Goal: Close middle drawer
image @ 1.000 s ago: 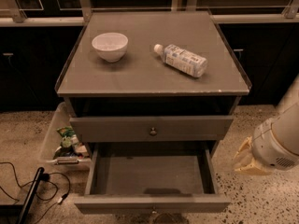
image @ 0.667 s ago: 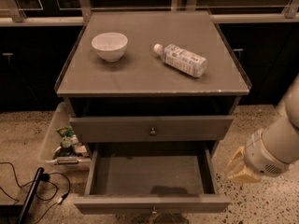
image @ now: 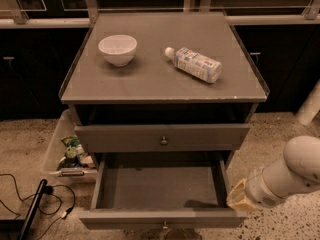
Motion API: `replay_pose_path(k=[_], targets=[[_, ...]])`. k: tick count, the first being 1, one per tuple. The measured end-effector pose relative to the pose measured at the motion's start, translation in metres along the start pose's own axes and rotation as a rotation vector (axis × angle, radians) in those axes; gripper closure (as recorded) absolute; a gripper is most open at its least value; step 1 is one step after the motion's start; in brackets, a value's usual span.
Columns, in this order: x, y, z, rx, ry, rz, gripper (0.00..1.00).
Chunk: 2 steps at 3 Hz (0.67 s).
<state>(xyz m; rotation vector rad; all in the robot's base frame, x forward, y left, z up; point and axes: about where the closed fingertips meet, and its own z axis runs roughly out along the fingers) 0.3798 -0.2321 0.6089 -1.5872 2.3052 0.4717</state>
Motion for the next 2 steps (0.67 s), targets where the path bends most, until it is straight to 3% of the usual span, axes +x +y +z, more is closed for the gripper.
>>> replay_pose_path(k=[1,2], targets=[[0.0205,-0.0168,0.0452,0.012,-0.063,-0.009,1.00],[0.0205,-0.0167,0.0452,0.012,-0.063,-0.009,1.00]])
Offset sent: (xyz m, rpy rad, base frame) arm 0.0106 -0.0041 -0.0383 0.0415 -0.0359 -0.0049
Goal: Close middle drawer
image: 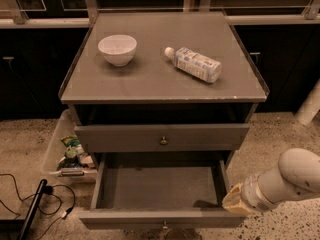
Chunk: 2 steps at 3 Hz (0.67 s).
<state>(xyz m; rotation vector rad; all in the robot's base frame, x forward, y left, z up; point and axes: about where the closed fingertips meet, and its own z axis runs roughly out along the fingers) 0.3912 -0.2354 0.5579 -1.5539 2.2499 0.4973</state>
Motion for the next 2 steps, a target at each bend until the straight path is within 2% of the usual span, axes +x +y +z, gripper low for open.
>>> replay_pose_path(k=[1,2], targets=[[0.015,0.004,0.036,-0.052,0.005,0.041,1.00],[0.034,0.010,0.092,-0.117,-0.003,0.070,1.00]])
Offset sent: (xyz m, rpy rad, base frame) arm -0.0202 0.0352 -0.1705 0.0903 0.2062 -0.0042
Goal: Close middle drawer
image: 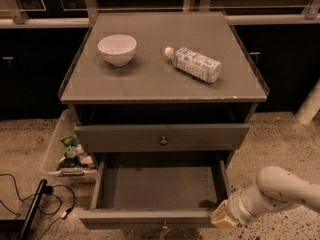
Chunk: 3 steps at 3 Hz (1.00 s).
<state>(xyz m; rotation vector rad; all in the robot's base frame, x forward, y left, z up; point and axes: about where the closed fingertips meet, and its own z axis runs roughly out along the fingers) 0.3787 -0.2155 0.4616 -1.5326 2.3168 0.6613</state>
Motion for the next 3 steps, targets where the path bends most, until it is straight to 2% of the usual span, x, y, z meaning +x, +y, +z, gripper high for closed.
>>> replay_pose_path(k=[1,2,3], targets=[[0.013,0.002,0.041,-0.026,-0.026,-0.013,1.00],[0.017,0.005,0.066,-0.014,-0.069,-0.048,1.00],[0.017,0.005,0.067,-0.014,-0.072,-0.051,0.81]])
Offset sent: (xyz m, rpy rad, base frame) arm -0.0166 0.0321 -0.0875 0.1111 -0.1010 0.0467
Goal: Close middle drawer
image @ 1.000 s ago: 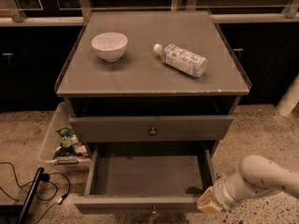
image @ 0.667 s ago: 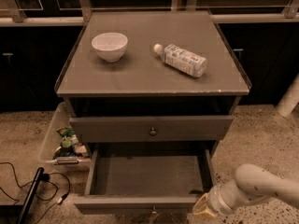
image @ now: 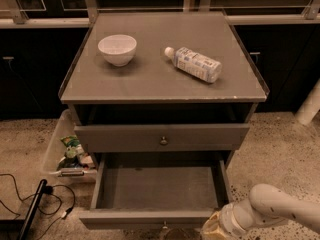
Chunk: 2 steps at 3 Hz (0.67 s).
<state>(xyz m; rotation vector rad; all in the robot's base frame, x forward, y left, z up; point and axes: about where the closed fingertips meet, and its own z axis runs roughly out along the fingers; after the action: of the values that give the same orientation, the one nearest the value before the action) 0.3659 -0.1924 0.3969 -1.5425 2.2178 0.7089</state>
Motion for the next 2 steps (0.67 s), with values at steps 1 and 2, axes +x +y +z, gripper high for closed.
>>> replay_pose_path(k=[1,2], targets=[[0.0000,0.0000,0.0000,0.000,0.000,0.000,0.58],[0.0000,0.0000,0.0001,0.000,0.000,0.000,0.35]])
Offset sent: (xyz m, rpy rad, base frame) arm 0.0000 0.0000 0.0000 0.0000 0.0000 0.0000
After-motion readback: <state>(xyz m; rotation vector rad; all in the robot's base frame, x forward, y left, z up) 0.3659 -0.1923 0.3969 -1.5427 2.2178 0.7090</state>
